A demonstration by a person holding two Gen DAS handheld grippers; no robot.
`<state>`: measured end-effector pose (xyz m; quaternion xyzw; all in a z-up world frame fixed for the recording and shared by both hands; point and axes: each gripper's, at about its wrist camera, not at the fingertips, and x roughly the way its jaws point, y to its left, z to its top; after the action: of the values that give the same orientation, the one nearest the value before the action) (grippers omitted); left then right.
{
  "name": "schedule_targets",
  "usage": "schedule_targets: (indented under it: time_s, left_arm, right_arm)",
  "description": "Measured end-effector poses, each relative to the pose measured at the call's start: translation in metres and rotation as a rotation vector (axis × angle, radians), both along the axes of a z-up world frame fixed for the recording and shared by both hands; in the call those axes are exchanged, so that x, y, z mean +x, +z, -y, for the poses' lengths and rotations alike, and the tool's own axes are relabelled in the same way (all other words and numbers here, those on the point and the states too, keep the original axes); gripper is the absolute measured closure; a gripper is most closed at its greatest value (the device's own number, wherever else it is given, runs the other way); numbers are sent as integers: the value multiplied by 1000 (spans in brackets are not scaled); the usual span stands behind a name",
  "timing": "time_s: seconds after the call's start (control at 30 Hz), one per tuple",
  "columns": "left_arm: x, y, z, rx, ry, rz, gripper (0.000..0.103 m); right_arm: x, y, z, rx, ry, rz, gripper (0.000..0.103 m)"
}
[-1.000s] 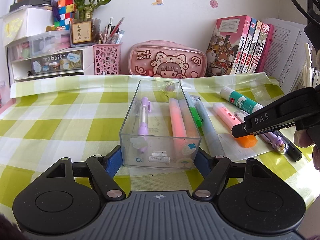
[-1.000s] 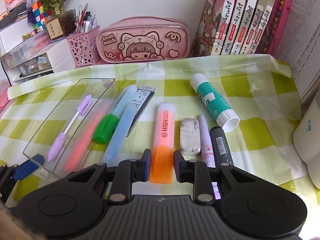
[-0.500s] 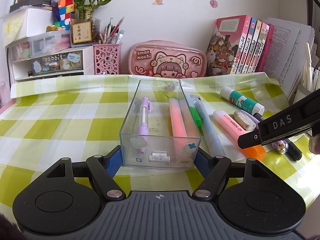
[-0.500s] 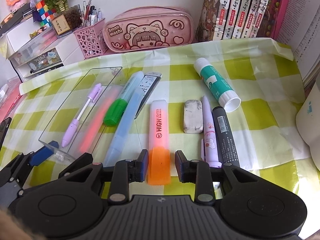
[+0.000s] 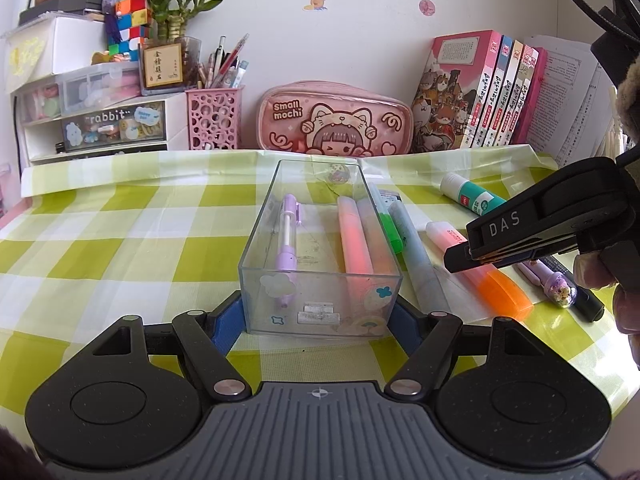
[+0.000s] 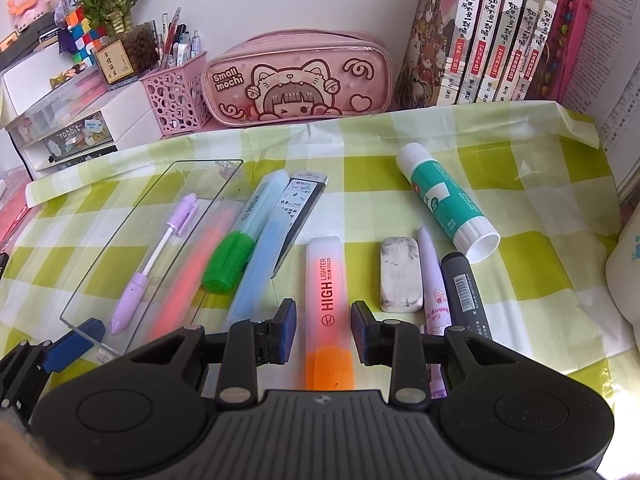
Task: Organize stationery
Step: 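Move the right gripper to the orange highlighter and grasp it, then lift the orange highlighter with the right gripper and carry it over the box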
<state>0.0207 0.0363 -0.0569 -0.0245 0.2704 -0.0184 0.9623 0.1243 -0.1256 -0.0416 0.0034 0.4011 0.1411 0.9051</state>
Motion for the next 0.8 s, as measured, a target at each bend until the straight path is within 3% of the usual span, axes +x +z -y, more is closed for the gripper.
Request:
schedule_targets:
  time_s: [0.1, 0.3, 0.8]
  left_arm:
    - [0, 0, -1, -2, -2, 1, 30]
    - [0, 0, -2, -5, -5, 1, 29]
    - [-1, 1, -1, -7, -7, 0, 29]
  right_arm:
    - [1, -1, -4, -22, -7, 15, 76]
    - [1, 0, -6, -17, -14, 18, 76]
    - [-5, 14, 20, 225, -62, -26, 77]
